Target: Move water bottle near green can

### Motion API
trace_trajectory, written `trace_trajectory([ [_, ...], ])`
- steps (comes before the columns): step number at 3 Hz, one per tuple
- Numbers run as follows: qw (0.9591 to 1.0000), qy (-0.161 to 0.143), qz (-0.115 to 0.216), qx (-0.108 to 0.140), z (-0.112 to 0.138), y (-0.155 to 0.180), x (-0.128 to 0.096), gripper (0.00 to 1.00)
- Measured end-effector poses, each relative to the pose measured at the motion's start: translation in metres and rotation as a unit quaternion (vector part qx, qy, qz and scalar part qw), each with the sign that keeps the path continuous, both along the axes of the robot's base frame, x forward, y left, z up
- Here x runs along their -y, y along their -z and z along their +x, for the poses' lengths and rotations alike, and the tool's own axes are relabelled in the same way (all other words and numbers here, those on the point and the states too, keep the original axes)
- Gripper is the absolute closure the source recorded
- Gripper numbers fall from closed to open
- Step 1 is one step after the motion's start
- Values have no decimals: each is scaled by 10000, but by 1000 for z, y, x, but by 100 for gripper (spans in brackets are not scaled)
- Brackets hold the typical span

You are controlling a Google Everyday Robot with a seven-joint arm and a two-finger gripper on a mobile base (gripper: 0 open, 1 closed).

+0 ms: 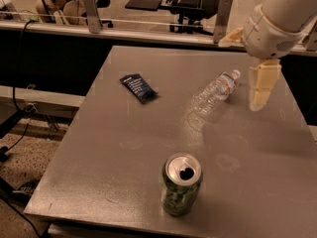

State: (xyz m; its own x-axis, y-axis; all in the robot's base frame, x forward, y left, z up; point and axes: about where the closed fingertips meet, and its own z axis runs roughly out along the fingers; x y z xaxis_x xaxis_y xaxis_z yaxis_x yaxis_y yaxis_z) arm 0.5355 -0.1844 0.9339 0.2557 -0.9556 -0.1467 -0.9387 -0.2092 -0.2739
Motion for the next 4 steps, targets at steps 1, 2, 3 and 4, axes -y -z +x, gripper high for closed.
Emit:
trace_trajectory([
  [1, 9948, -975, -121, -253, 23, 29, -11, 0],
  [2, 9835, -1725, -325, -425, 43, 52, -18, 0],
  [3, 9744, -2131, -509, -506, 58, 67, -18, 0],
  [4, 9667, -2395, -692, -578, 66, 76, -14, 0],
])
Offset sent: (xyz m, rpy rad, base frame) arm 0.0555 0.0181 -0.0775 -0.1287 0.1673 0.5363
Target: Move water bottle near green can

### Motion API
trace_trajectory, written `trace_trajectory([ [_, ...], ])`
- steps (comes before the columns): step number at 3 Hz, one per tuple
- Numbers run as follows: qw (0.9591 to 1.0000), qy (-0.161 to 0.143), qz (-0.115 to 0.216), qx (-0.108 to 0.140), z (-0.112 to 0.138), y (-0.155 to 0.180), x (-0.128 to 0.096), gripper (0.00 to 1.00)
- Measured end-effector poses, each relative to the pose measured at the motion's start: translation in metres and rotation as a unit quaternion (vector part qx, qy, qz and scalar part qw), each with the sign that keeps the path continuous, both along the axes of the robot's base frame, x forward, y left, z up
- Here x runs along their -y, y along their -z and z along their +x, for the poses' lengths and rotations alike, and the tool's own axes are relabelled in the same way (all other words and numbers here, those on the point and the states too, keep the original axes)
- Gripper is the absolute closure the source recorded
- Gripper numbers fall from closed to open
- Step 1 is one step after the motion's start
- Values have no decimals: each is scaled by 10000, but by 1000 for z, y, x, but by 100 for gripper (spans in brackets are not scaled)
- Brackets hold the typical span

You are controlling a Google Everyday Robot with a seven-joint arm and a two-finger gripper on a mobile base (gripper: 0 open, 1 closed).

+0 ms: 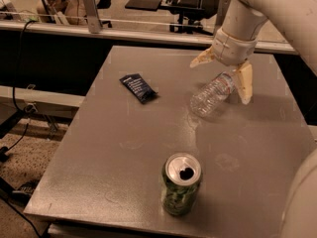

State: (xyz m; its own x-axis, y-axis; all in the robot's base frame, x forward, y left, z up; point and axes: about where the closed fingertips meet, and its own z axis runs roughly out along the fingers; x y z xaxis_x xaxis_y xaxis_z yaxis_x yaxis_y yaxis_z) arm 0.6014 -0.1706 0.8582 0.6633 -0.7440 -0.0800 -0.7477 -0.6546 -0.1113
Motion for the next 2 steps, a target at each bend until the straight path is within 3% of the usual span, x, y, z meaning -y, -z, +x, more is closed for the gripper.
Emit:
trace_trajectory([
  [1, 9996, -163, -240, -41, 4, 6, 6, 15],
  [2, 9991, -196, -382, -21, 6, 5, 11, 45],
])
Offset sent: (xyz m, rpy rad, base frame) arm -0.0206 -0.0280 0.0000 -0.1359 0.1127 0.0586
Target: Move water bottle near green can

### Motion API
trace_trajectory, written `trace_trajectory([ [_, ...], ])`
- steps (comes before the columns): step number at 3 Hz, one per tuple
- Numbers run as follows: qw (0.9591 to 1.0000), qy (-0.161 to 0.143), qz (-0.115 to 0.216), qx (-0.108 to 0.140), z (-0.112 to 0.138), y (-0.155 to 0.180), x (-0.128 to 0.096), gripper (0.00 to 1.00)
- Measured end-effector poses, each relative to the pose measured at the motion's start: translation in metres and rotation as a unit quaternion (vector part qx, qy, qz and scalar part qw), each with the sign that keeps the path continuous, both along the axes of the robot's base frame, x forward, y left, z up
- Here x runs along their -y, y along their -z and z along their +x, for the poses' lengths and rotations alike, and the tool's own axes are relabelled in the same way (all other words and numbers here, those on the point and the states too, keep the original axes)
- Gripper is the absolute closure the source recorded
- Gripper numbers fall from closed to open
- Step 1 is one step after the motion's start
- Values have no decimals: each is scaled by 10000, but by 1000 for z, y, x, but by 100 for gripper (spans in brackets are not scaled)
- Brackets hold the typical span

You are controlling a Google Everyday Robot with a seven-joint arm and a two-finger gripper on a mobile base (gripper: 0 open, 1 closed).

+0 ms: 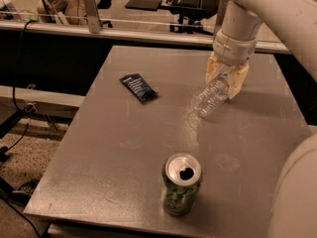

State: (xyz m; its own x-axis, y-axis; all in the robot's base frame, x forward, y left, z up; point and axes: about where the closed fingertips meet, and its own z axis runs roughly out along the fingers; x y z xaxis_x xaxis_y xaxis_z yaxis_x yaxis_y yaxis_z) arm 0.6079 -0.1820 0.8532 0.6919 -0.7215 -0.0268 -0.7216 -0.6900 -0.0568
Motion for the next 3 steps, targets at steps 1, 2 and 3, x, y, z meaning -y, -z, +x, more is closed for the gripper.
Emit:
trace_trajectory([
  [1, 9999, 117, -61, 86, 0, -6, 2, 70],
  [2, 9993, 369, 27, 97, -17, -21, -5, 93],
  [3, 9976, 636, 270, 26, -48, -41, -16, 100],
])
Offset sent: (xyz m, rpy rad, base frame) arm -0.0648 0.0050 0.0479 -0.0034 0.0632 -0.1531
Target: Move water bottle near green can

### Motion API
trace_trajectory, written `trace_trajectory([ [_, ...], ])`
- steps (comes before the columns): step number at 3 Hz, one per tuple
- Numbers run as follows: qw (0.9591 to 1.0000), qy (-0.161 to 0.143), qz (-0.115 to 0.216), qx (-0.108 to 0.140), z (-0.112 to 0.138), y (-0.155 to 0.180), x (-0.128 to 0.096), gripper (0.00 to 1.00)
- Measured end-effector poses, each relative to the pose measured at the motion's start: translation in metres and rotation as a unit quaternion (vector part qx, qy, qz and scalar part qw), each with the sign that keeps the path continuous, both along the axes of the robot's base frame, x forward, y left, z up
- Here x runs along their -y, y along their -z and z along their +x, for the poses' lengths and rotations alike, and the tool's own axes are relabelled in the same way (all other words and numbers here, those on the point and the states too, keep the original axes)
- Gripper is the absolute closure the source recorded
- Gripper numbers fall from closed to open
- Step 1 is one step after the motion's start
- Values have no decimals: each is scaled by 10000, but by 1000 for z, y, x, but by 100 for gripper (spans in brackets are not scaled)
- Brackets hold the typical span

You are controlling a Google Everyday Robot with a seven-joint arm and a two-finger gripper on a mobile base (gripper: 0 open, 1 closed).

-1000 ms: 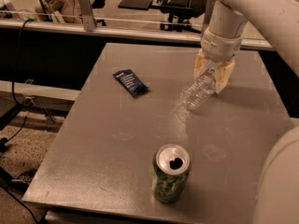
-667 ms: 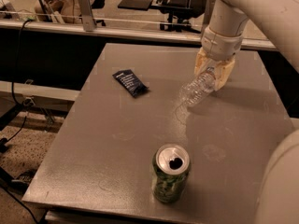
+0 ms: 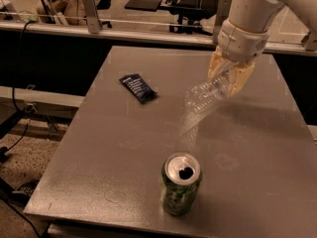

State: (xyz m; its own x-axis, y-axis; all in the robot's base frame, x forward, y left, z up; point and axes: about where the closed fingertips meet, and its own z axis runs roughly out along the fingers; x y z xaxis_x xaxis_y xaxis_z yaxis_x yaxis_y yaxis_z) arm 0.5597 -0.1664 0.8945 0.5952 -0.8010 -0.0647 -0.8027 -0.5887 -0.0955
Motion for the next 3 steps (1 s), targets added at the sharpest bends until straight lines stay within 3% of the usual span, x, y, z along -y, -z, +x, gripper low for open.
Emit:
trace_trajectory([
  [2, 9990, 48, 342, -272, -79, -8, -39, 100],
  [3, 9988, -3, 328, -368, -101, -1, -52, 100],
])
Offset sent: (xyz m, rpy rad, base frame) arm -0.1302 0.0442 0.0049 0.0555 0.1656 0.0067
